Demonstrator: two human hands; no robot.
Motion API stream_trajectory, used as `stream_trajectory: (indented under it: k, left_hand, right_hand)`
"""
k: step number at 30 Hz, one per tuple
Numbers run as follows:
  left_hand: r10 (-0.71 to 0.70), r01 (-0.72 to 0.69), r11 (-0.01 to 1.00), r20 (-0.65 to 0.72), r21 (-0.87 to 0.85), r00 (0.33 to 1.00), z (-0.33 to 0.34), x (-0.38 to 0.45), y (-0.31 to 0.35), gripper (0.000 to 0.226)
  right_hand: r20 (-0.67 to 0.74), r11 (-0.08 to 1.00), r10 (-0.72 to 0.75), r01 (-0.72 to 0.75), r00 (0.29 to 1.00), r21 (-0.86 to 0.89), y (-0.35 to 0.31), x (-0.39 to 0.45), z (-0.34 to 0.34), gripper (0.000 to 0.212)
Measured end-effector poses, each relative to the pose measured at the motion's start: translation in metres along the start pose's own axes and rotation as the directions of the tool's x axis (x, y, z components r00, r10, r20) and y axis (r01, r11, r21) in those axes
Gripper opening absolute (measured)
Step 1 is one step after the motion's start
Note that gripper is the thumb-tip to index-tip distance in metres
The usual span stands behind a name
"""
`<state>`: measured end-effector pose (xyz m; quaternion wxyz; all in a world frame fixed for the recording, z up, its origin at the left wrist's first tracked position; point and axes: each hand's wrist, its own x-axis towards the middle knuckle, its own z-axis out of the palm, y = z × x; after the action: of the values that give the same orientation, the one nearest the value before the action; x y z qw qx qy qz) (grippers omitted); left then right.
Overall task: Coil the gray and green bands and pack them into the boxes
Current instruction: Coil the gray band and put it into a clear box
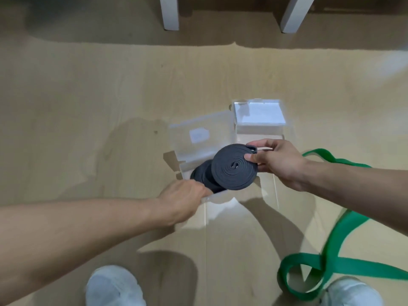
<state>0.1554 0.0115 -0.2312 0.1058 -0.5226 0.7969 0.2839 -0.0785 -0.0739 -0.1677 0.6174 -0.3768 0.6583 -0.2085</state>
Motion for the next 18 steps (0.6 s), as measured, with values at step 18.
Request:
stream_trajectory:
  k: [18]
  left_hand:
    - [0.081,-0.088,0.983,-0.048,-0.159,0.996,-0.018,0.000,-0.008,0.024]
  right_hand:
    - [0.015,0.984,-0.091,0.092,0.996,-0.152,0.045,0.002,0.032,0.025]
